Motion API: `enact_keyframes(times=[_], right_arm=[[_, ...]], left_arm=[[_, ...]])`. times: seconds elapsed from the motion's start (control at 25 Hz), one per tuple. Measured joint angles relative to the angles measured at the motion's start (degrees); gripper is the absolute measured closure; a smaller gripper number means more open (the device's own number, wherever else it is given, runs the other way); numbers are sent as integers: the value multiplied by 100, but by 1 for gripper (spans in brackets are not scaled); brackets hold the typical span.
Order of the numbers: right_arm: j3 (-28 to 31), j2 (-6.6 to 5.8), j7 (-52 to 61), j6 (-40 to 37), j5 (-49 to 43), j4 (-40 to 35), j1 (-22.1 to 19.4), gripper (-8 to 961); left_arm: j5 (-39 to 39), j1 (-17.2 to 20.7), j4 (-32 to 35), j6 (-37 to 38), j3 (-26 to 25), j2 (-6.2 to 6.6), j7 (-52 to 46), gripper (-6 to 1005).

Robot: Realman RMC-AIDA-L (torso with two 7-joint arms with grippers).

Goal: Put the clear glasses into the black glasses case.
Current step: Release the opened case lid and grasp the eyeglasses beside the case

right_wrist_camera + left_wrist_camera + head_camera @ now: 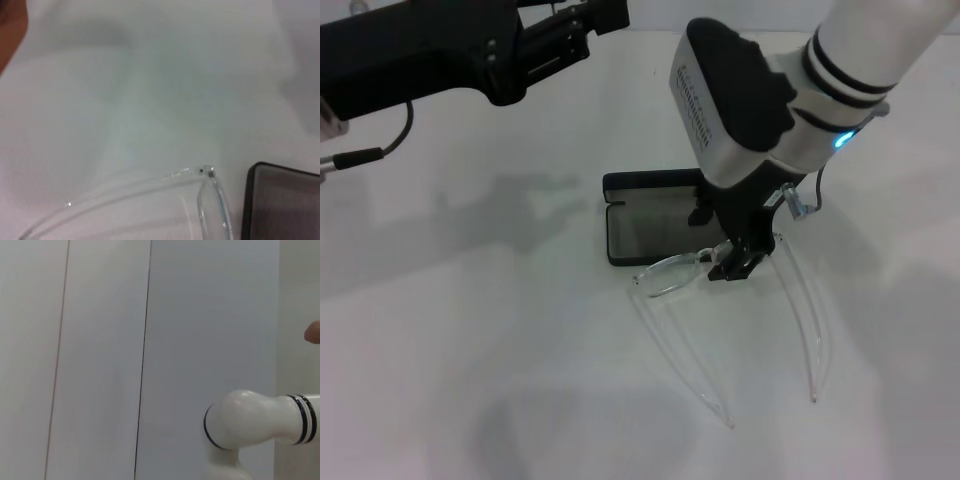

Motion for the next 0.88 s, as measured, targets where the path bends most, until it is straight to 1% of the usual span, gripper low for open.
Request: enact_keyframes(times=[0.24,0.72,0.88], right_arm=[[-497,0,-19,357,260,116,5,324],[-637,0,-129,459,494,186,-35,430],[-698,0,-111,471,573,192,-35,596]], left_arm=[[0,-49,-130,0,-53,-8,9,680],[5,-55,-230,8,-60,-23,97,681],[-5,-54,-271,8,-60,-23,127,680]])
